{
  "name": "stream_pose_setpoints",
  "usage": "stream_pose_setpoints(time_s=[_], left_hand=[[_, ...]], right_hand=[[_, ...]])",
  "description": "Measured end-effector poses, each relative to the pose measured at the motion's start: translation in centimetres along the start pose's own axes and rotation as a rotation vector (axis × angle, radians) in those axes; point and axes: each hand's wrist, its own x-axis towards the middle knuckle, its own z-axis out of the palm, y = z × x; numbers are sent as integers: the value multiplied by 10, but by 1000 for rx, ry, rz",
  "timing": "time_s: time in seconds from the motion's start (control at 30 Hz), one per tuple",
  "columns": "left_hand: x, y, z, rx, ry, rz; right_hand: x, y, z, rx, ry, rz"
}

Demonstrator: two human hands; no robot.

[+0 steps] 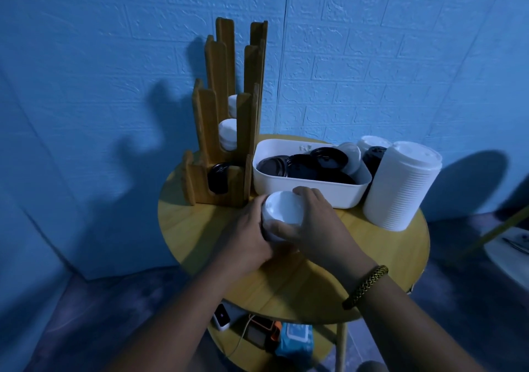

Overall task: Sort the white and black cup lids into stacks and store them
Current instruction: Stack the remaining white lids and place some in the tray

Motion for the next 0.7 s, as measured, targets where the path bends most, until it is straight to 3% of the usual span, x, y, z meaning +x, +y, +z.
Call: stream_pose_setpoints(time_s=[0.1,0.27,0.57,0.7], left_hand=[[-1,0,-2,0,-18,-9],[0,1,-4,-16,-42,-19],[-1,1,-5,-8,-29,29],[2,-3,-2,-62,-22,27]], right_hand=[[-1,8,-1,199,-53,27],[-2,7,10,42,78,19],[-3,14,14,73,69,-15],[-3,14,6,80,-16,-38]])
